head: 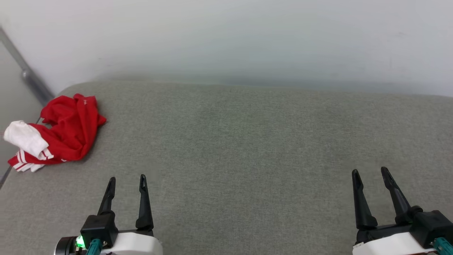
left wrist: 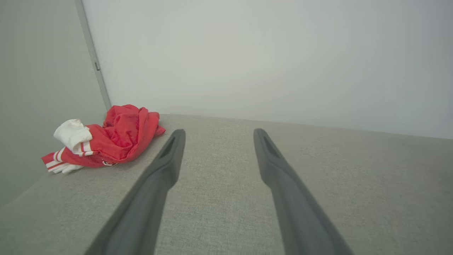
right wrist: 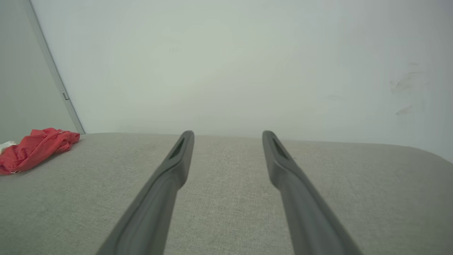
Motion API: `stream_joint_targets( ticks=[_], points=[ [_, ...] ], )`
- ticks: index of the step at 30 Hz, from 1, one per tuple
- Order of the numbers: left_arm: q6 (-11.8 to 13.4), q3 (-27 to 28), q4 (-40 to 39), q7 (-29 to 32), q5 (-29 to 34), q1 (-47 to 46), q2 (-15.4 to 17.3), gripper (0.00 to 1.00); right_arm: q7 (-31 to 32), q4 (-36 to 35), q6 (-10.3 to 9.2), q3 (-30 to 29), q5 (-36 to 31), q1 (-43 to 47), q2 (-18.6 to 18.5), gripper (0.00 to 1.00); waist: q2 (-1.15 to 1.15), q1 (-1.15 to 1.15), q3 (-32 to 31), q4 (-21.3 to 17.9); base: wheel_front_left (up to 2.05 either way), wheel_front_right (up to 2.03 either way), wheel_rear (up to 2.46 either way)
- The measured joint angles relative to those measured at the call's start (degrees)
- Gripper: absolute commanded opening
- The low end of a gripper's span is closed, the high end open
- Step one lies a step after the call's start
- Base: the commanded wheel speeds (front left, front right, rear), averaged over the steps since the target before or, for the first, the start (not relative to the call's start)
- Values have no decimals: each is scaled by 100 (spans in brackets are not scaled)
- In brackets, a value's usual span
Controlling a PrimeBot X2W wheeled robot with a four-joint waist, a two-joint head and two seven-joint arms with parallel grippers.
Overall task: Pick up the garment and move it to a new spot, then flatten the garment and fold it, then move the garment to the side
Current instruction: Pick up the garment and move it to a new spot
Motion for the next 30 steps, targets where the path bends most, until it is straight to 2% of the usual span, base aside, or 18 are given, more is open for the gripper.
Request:
stream_joint_targets(
  ticks=[21,22,30],
  points=[
    [67,291,60,0,-53,26,1,100,0,-66,0,110,-100,53,0,100,0,0,-13,1712,0,0,0],
    [68,328,68,0,-65,41,1,100,0,-66,0,132,-112,55,1,100,0,0,-16,1901,0,0,0],
    [75,458,90,0,-147,70,0,100,0,-65,0,152,-138,56,1,100,0,0,17,2098,0,0,0]
  ],
)
